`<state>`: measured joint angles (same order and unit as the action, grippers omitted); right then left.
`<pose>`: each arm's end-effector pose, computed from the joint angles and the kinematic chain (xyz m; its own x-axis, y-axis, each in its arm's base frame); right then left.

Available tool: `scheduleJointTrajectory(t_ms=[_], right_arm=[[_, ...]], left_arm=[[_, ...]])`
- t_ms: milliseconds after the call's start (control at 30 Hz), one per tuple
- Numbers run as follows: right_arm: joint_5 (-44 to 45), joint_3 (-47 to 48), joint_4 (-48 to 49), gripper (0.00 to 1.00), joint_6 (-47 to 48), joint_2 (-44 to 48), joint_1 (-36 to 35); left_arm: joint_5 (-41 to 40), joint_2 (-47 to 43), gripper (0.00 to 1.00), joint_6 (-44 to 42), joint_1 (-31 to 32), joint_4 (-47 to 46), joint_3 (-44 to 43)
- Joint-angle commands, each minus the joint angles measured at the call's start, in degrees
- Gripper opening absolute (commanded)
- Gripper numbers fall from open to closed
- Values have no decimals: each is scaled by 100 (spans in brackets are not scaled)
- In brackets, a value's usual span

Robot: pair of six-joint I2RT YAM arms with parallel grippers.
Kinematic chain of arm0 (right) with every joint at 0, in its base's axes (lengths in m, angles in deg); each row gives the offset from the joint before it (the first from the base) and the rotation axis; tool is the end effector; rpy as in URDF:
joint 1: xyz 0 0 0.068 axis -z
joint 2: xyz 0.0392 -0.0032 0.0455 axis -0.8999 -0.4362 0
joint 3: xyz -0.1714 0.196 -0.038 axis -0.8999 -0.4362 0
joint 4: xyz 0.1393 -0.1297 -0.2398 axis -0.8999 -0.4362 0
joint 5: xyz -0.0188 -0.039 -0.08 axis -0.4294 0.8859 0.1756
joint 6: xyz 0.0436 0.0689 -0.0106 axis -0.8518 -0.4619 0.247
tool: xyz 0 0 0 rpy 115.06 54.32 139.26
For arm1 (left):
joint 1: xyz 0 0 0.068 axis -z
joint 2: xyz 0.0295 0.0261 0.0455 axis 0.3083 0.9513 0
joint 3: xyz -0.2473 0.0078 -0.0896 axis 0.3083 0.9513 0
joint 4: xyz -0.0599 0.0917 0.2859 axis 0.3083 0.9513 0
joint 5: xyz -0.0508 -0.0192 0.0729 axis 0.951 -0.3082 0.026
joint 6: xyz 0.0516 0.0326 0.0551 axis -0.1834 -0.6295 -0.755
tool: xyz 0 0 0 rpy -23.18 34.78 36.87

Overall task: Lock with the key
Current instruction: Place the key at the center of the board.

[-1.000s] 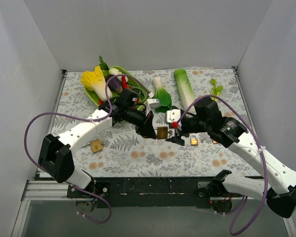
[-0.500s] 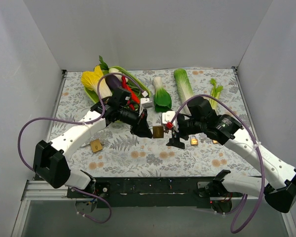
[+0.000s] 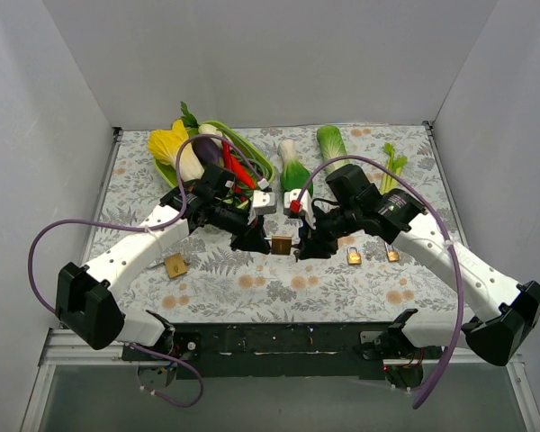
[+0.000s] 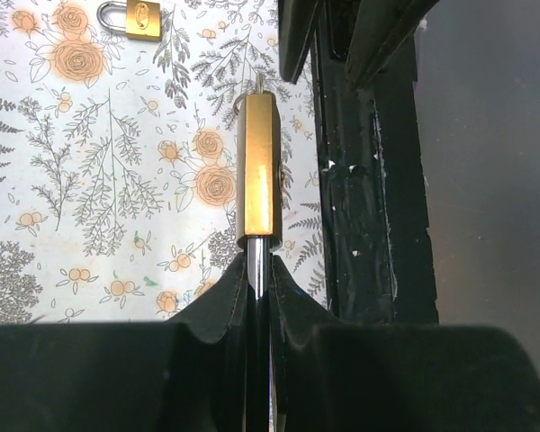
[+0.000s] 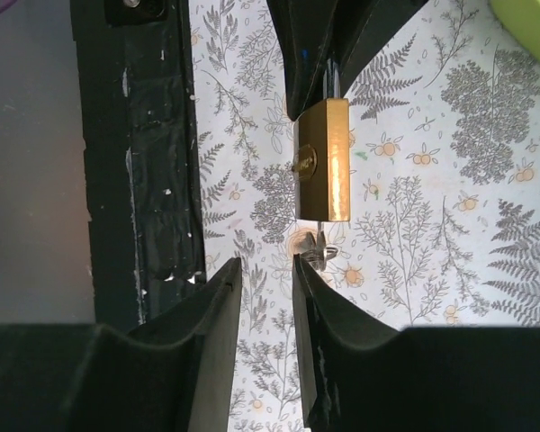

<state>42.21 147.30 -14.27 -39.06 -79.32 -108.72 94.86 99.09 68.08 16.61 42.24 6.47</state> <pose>0.1985 0.2507 0.3309 -0.0476 -0.6041 -0.7955 -0.9985 0.0494 0.0222 0.2404 -0.2360 0.2711 -0.7477 0.4485 -0.4896 0.6364 0.2738 -0.7211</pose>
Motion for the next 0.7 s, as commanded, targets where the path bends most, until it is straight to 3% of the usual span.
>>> scheduleJointTrajectory(t_ms=[0, 300, 667], right_arm=[[-173, 84, -98, 36, -381, 50, 28], [-339, 233, 60, 36, -707, -83, 326], [-656, 383, 8, 35, -443, -284, 564]], left_arm=[[225, -329, 0, -271, -3, -190, -33], [313, -434, 0, -359, -3, -190, 73], [392, -417, 0, -315, -3, -269, 82]])
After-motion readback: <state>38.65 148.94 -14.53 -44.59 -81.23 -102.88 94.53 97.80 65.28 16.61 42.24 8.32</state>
